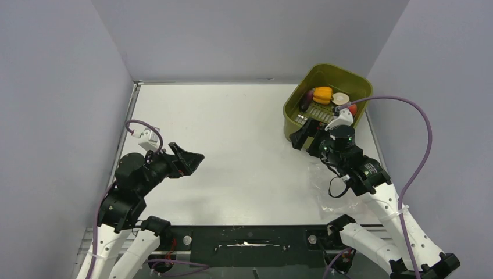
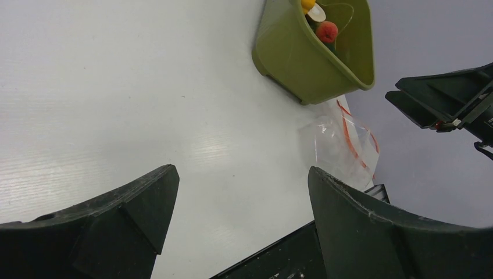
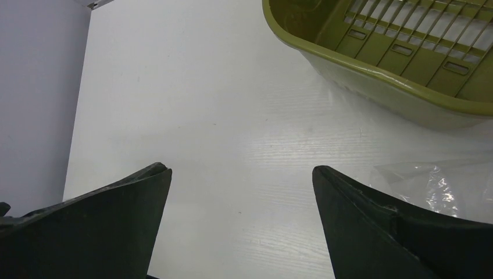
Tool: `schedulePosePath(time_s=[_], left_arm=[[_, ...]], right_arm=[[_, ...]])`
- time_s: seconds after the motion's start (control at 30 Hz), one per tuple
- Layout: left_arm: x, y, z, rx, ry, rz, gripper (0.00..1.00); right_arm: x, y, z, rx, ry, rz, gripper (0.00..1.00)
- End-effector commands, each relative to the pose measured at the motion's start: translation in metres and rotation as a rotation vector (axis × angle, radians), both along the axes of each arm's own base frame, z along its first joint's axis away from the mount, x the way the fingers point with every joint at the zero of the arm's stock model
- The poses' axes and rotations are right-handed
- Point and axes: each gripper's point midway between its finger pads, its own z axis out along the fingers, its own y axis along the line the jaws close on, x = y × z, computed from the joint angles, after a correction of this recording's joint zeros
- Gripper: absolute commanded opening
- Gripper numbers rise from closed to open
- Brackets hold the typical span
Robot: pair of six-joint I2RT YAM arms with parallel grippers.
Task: Place the food in the zip-top bag and seal the zipper
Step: Pick up the zipper food storage bag at the corner of the board.
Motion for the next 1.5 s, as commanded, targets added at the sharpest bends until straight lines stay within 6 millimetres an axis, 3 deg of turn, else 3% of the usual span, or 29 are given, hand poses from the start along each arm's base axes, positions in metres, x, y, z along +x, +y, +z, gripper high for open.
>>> schedulePosePath(time_s=[0.0,0.2,0.4,0.73,0.87,1.07,1.33,1.47], left_arm=[[0.004,0.002,0.02,-0.028,-0.082,0.016,0.82],[0.005,0.002,0.015,-0.036,-0.067,0.024,0.82],[0.006,0.0,0.007,-0.04,-0.059,0.022,0.82],[0.016,0.002,-0.027,0.031,0.014,0.03,0.83],[0.018,-0.004,-0.033,0.037,0.014,-0.003,0.83],[0.012,-0.009,-0.03,0.032,-0.012,-0.054,0.83],[0.005,-0.01,-0.016,0.014,-0.078,-0.074,0.83],[0.005,-0.011,-0.024,0.019,-0.07,-0.078,0.83]], right_arm=[[0.001,-0.005,0.012,0.026,-0.041,-0.043,0.98],[0.001,-0.017,0.001,0.043,0.012,-0.153,0.98],[-0.001,-0.039,-0.034,-0.028,0.149,-0.301,1.0],[0.006,-0.067,-0.095,-0.182,0.34,-0.46,0.66],[0.006,-0.083,-0.118,-0.182,0.399,-0.521,0.59],[0.001,-0.104,-0.15,-0.204,0.476,-0.611,0.57],[-0.001,-0.097,-0.169,-0.179,0.526,-0.589,0.54],[0.0,-0.09,-0.174,-0.184,0.528,-0.528,0.41]])
